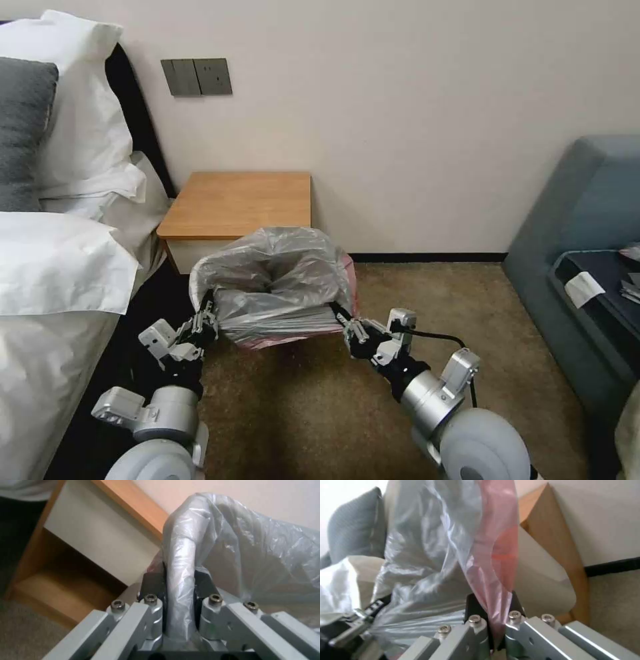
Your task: Pick up the garbage bag from the table and place it over the trash can.
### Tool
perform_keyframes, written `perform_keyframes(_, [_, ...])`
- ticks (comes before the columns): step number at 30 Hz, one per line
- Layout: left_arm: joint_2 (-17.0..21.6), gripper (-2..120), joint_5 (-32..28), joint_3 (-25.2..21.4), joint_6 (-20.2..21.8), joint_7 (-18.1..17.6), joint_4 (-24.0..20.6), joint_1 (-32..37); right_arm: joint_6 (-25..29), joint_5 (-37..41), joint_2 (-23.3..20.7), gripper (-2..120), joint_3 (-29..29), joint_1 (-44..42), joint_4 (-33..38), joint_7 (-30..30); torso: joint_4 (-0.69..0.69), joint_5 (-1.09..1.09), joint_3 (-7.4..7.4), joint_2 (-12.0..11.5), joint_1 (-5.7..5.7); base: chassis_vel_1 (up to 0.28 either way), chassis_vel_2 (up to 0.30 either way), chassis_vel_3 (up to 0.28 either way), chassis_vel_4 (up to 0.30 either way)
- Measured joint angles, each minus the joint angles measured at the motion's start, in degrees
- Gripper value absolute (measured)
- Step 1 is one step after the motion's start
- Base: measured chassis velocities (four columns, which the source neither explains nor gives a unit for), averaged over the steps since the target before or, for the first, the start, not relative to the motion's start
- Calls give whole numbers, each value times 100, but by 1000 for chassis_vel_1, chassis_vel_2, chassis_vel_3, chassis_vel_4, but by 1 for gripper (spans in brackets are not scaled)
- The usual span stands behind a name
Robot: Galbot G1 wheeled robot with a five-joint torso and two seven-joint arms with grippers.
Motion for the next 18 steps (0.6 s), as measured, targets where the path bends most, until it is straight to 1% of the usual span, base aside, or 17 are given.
perform_keyframes(3, [-13, 8, -7, -8, 41, -8, -12, -18, 25, -121, -20, -1, 25, -46, -44, -73, 0, 1, 0, 0, 0, 0, 0, 0, 0])
perform_keyframes(4, [-17, 8, -7, -11, 42, -16, -10, -24, 34, -172, -23, 0, 31, -66, -52, -96, 0, 0, 0, 0, 0, 0, 0, 0, 0])
perform_keyframes(5, [-17, 8, -6, -21, 42, -20, -4, -28, 48, -270, -26, 6, 52, -95, -63, -143, 0, 1, 0, 0, 0, 0, 0, 0, 0])
perform_keyframes(6, [-17, 8, -6, -21, 42, -20, -4, -28, 48, -270, -26, 6, 52, -95, -63, -143, 0, 1, 0, 0, 0, 0, 0, 0, 0])
perform_keyframes(8, [-13, 8, 1, -39, 40, -36, 15, -38, 94, -530, -45, 14, 86, -143, -102, -279, 1, 0, 0, 0, 0, 0, 0, 0, 0])
perform_keyframes(9, [-3, 8, 4, -56, 39, -46, 28, -51, 178, -731, -69, 21, 121, -182, -124, -408, 1, 0, 0, 0, 0, 0, 0, 0, 0])
perform_keyframes(10, [-3, 8, 4, -56, 39, -46, 28, -51, 178, -731, -69, 21, 121, -182, -124, -408, 1, 0, 0, 0, 0, 0, 0, 0, 0])
perform_keyframes(12, [26, 8, 11, -102, 38, -82, 52, -94, 309, -1072, -144, 32, 235, -307, -105, -681, 0, 1, 0, 0, 0, 0, 0, 0, 0])
perform_keyframes(13, [26, 8, 11, -102, 38, -82, 52, -94, 309, -1072, -144, 32, 235, -307, -105, -681, 0, 1, 0, 0, 0, 0, 0, 0, 0])
perform_keyframes(14, [41, 8, 15, -122, 38, -93, 64, -109, 342, -1228, -193, 36, 326, -402, -57, -828, 0, 1, 0, 0, 0, 0, 0, 0, 0])
perform_keyframes(15, [51, 8, 19, -138, 37, -98, 73, -118, 369, -1348, -222, 42, 403, -466, -25, -927, 0, 0, 0, 0, 0, 0, 0, 0, 0])
perform_keyframes(16, [63, 8, 23, -157, 34, -100, 96, -130, 427, -1511, -255, 45, 552, -559, 13, -1067, 0, 1, 0, 0, 0, 0, 0, 0, 0])
perform_keyframes(17, [63, 8, 23, -157, 34, -100, 96, -130, 427, -1511, -255, 45, 552, -559, 13, -1067, 0, 1, 0, 0, 0, 0, 0, 0, 0])
perform_keyframes(18, [71, 8, 28, -172, 29, -100, 122, -144, 462, -1608, -276, 50, 707, -656, 57, -1202, 1, 1, 0, 0, 0, 0, 0, 0, 0])
